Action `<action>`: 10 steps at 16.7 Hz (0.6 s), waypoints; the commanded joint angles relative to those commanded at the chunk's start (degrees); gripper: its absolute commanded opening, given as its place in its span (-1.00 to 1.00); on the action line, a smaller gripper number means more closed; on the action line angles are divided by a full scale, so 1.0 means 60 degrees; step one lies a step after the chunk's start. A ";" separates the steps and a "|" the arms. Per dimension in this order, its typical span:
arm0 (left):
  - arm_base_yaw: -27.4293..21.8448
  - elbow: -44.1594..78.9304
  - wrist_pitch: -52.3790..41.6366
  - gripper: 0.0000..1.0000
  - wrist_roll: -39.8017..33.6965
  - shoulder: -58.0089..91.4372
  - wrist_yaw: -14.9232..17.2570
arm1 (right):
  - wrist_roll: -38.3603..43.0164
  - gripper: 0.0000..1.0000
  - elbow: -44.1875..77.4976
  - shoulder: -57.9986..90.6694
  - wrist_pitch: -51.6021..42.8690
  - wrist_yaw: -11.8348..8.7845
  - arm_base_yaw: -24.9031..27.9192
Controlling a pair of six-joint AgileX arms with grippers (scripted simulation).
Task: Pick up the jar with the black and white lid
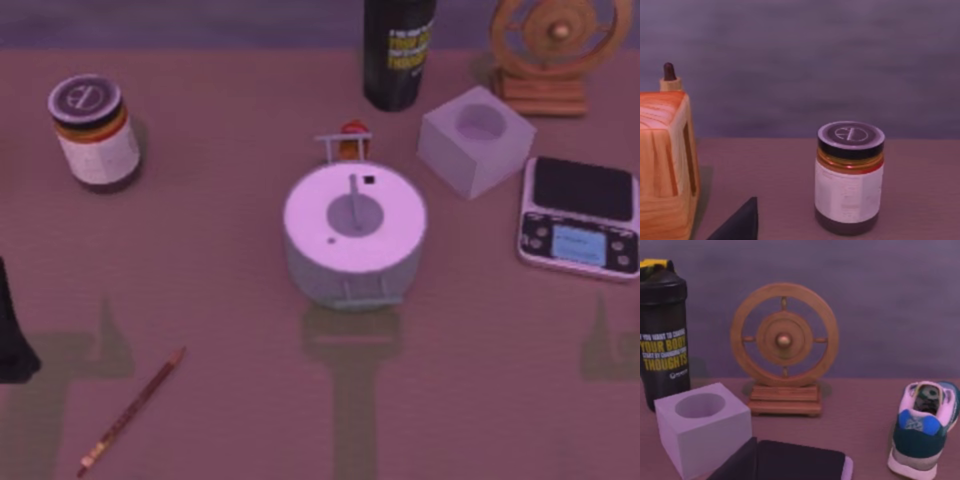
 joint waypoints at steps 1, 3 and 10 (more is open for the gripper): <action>0.0000 0.0000 0.0000 1.00 0.0000 0.0000 0.0000 | 0.0000 1.00 0.0000 0.0000 0.0000 0.0000 0.0000; -0.0002 0.0046 -0.0056 1.00 0.0007 0.0077 0.0008 | 0.0000 1.00 0.0000 0.0000 0.0000 0.0000 0.0000; -0.0136 0.2012 -0.1972 1.00 0.0271 0.2930 0.0326 | 0.0000 1.00 0.0000 0.0000 0.0000 0.0000 0.0000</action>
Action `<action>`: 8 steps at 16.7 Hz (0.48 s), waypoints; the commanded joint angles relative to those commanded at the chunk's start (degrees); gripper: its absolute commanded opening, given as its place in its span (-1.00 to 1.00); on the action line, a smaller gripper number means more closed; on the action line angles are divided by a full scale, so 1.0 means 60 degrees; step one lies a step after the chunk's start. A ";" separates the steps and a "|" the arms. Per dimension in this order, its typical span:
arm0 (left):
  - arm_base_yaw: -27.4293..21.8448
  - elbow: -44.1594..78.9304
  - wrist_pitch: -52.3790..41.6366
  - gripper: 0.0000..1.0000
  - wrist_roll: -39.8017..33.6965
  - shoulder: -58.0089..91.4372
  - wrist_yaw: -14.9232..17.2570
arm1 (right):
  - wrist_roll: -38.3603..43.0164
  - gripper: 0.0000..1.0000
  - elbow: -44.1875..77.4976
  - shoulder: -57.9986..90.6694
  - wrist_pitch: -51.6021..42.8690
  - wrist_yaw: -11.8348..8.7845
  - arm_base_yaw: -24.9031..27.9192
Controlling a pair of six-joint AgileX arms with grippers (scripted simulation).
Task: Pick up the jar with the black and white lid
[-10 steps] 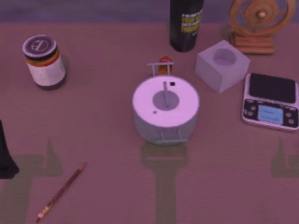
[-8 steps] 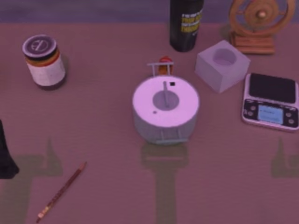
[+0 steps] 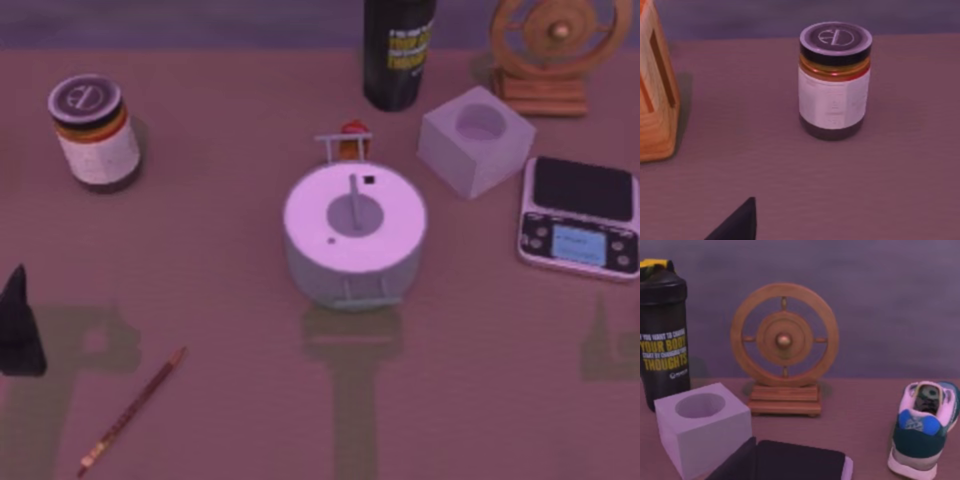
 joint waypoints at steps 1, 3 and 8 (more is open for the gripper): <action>-0.0032 0.0522 -0.0427 1.00 0.0065 0.0687 0.0066 | 0.0000 1.00 0.0000 0.0000 0.0000 0.0000 0.0000; -0.0097 0.1722 -0.1340 1.00 0.0210 0.2201 0.0196 | 0.0000 1.00 0.0000 0.0000 0.0000 0.0000 0.0000; -0.0231 0.5614 -0.3779 1.00 0.0637 0.6571 0.0469 | 0.0000 1.00 0.0000 0.0000 0.0000 0.0000 0.0000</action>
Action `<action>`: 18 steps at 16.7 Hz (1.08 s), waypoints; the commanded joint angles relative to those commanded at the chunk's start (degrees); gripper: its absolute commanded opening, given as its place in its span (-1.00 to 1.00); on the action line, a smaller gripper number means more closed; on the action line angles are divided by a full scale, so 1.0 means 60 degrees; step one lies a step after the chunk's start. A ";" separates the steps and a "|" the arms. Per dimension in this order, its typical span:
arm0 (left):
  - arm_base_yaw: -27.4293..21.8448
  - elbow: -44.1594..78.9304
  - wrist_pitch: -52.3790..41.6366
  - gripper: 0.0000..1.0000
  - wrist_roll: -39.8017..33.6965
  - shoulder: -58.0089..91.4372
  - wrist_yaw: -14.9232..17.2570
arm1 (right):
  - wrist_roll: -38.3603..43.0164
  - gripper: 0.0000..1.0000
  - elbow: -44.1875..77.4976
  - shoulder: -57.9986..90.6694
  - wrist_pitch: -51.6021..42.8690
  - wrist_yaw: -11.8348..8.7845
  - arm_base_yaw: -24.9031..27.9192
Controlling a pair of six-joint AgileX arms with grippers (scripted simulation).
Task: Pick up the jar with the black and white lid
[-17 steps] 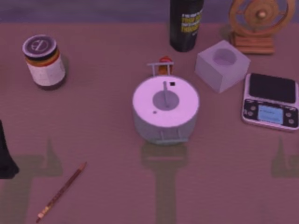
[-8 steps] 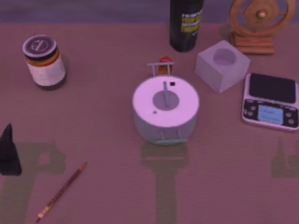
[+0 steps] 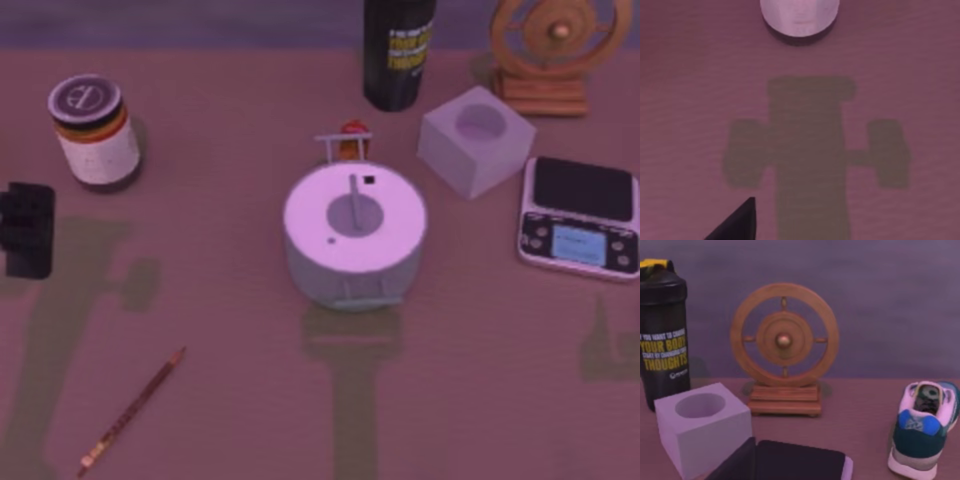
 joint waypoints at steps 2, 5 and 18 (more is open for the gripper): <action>-0.0035 0.1805 -0.0958 1.00 0.0180 0.1863 0.0072 | 0.0000 1.00 0.0000 0.0000 0.0000 0.0000 0.0000; -0.0062 0.4645 -0.2332 1.00 0.0449 0.4671 0.0123 | 0.0000 1.00 0.0000 0.0000 0.0000 0.0000 0.0000; 0.0070 1.4918 -0.6349 1.00 0.1292 1.3956 -0.0182 | 0.0000 1.00 0.0000 0.0000 0.0000 0.0000 0.0000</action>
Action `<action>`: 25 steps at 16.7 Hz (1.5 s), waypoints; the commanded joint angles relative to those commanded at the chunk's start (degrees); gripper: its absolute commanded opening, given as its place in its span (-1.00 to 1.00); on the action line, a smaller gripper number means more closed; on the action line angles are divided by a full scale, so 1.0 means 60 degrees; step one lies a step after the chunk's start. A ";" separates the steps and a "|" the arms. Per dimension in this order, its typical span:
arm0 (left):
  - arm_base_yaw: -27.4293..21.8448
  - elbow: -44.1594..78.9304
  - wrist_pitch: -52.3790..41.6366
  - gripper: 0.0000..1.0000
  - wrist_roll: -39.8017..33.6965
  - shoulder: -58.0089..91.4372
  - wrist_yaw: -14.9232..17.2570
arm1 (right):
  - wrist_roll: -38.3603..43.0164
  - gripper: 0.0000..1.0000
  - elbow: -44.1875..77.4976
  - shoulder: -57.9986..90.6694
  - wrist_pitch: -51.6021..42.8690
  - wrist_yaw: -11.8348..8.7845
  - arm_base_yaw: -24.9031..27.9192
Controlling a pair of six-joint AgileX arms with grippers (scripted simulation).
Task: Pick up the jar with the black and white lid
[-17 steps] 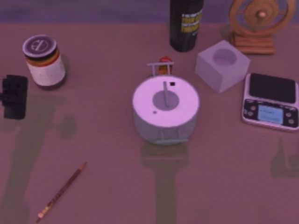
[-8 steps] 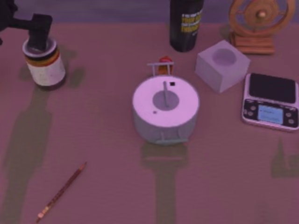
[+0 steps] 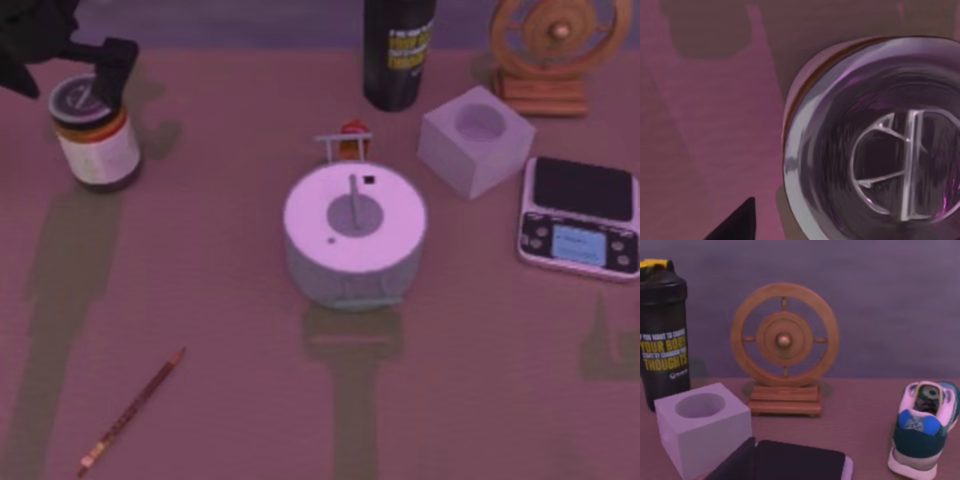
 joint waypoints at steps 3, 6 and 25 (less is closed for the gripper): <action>0.0040 0.0905 -0.0297 1.00 0.0053 0.0724 -0.0082 | 0.0000 1.00 0.0000 0.0000 0.0000 0.0000 0.0000; 0.0047 0.1030 -0.0337 1.00 0.0060 0.0821 -0.0095 | 0.0000 1.00 0.0000 0.0000 0.0000 0.0000 0.0000; 0.0009 -0.0055 0.1161 0.25 0.0025 0.1232 -0.0097 | 0.0000 1.00 0.0000 0.0000 0.0000 0.0000 0.0000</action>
